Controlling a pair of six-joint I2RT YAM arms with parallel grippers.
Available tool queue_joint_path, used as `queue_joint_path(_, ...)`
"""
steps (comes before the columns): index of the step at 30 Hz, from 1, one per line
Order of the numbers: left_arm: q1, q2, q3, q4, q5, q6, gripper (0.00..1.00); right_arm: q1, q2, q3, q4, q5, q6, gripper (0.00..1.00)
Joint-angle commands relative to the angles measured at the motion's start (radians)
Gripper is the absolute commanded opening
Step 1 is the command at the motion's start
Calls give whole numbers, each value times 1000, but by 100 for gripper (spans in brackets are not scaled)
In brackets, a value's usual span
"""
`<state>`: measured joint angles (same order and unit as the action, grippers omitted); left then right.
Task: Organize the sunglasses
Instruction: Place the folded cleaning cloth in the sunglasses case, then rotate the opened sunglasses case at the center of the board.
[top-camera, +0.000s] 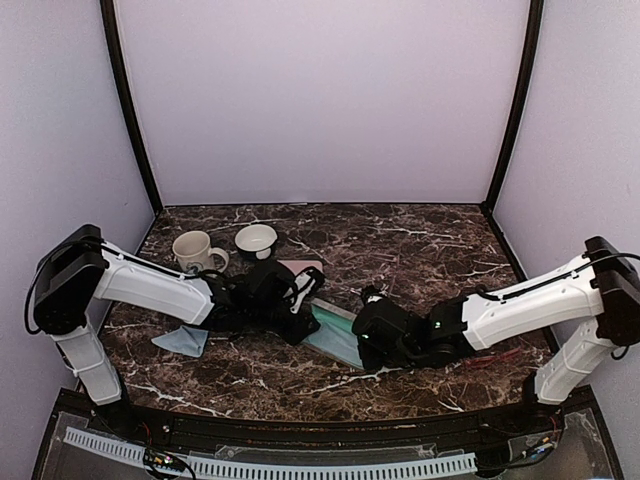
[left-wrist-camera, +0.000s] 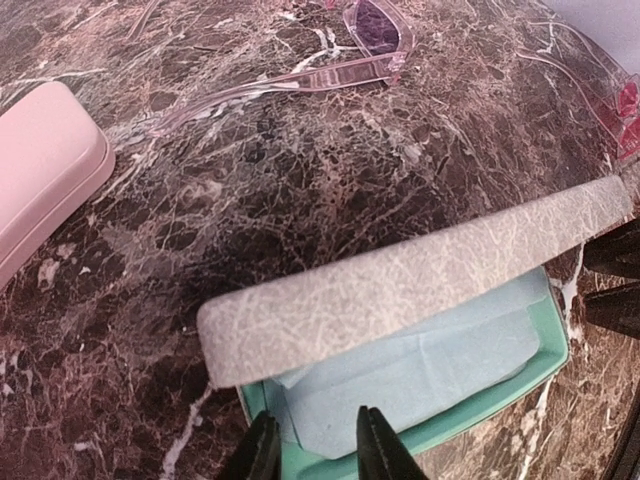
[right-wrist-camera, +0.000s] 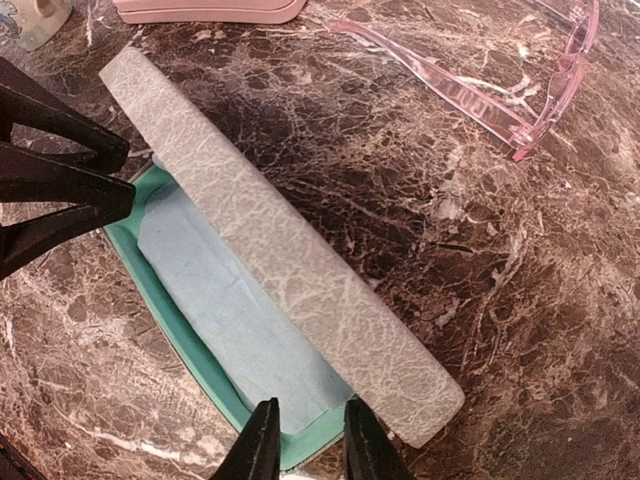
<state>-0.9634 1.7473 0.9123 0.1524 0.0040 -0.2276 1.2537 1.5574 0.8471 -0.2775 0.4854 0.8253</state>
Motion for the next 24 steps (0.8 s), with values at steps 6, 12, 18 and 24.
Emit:
queue_joint_path(6, 5, -62, -43, -53, -37, -29, 39, 14, -74, -69, 19, 8, 114, 35)
queue_joint_path(12, 13, -28, -23, -67, -6, -49, 44, 13, -86, -130, 74, -29, 172, 37)
queue_joint_path(18, 36, 2, -6, -79, 18, -72, 46, 11, -76, -145, 100, -40, 189, 37)
queue_joint_path(24, 52, 20, -2, -71, 49, -78, 39, 0, -70, -159, 150, -71, 193, 38)
